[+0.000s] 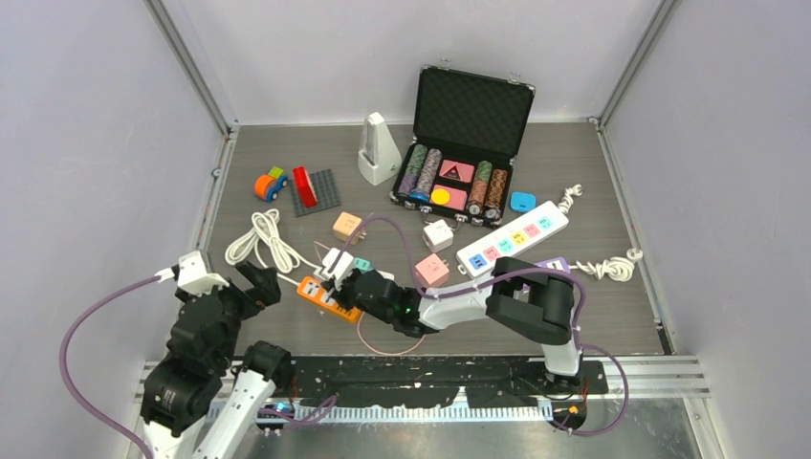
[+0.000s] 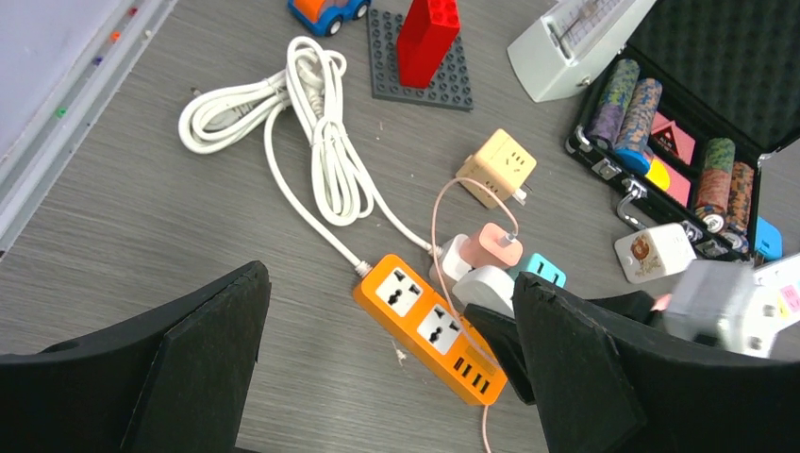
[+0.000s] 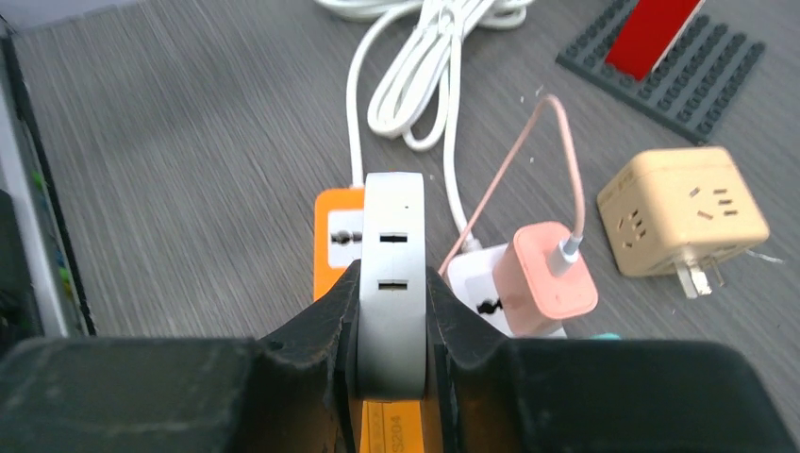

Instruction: Insert the plug

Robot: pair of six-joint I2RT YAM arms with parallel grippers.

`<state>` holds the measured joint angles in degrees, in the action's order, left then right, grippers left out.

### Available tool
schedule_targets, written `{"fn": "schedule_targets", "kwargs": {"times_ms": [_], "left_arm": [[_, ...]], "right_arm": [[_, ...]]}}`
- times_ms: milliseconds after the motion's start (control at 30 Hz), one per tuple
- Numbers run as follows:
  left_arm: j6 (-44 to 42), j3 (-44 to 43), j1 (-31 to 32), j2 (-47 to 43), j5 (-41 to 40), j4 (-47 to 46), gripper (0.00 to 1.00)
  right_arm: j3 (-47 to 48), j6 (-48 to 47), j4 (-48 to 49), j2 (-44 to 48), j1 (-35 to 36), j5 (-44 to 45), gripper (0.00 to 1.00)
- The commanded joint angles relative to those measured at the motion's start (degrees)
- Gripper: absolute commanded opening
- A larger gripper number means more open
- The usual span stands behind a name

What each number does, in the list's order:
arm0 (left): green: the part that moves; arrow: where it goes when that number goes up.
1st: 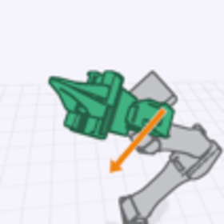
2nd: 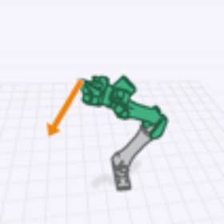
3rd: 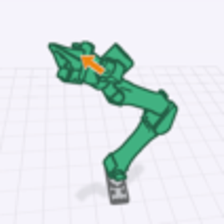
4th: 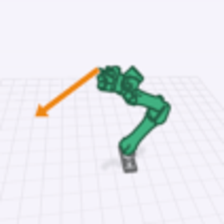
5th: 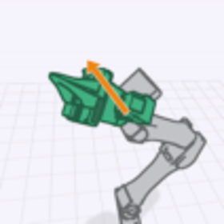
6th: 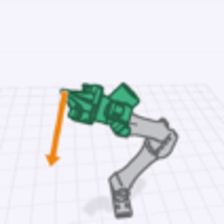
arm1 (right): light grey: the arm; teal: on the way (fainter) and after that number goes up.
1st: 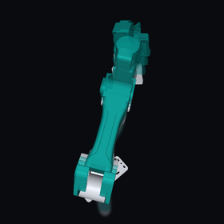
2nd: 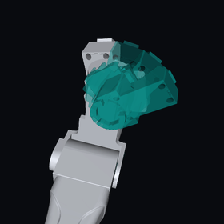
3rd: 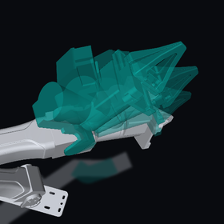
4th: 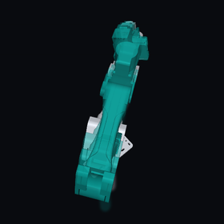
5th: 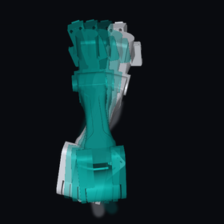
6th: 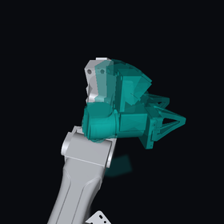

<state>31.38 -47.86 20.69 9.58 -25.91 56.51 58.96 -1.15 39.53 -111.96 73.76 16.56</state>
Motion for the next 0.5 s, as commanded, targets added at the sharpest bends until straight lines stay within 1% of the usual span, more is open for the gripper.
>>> {"fn": "schedule_targets", "kwargs": {"times_ms": [0,167,467], "left_arm": [[2.26,-0.24,0.15,3.83,1.79,0.10,0.99],[2.29,-0.98,0.15,3.75,2.08,-0.73,0.99],[2.74,-2.72,0.14,0.47,-2.37,1.18,0.99]], "right_arm": [[1.99,0.69,4.90,3.85,-0.01,-0.80,0.05],[7.93,-0.02,-2.24,0.86,0.01,-1.02,0.05],[15.08,-1.87,-5.00,-7.76,-0.01,-1.69,0.05]]}}
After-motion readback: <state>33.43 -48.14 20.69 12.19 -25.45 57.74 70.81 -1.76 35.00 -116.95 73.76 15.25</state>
